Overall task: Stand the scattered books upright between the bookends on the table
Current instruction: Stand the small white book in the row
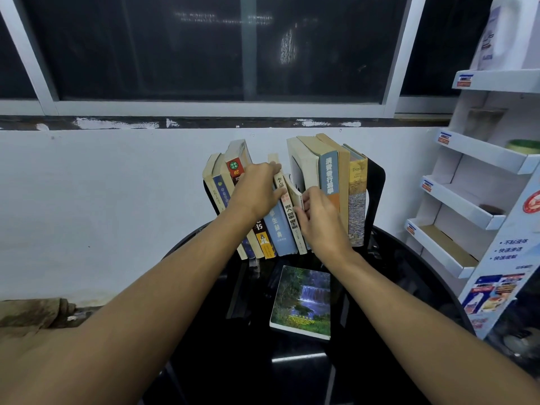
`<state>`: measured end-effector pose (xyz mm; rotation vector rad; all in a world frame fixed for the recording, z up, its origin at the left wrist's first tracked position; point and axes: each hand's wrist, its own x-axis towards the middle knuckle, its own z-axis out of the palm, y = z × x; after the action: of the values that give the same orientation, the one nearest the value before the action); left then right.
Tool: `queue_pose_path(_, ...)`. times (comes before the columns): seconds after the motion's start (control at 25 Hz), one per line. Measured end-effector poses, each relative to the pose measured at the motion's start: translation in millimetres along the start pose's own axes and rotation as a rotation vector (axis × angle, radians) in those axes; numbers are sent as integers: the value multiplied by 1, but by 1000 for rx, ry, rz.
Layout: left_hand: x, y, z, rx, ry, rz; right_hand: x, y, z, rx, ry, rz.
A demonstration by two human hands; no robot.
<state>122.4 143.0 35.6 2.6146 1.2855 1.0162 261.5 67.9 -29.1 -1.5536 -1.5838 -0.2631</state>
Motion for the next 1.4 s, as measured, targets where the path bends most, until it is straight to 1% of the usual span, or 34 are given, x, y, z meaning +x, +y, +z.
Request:
queue_pose_path(0.12, 0, 0, 0, -1, -1, -13, 0, 5, 1, 3, -24, -58)
queue_pose_path(0.4, 0, 0, 1, -10, 0, -12, 6, 27, -11, -117, -184, -288)
queue_pose_path(0.52, -1, 0, 1, -8, 0, -8, 9, 27, -22, -216, -250, -373)
queue_pose_path(0.6, -1, -1, 1, -12, -1, -9, 9, 26, -27, -313, -247, -444)
queue_pose_path(0.68, -1, 0, 1, -18, 0, -15, 10, 27, -30, -380, -206, -506)
queue_pose_path(0.92, -1, 0, 2, -16, 7, -10, 12, 30, -29, -388, -138, -511)
queue_pose_path(1.4, -4, 2, 0, -10, 27, 1, 19, 35, -19, -432, -112, -505)
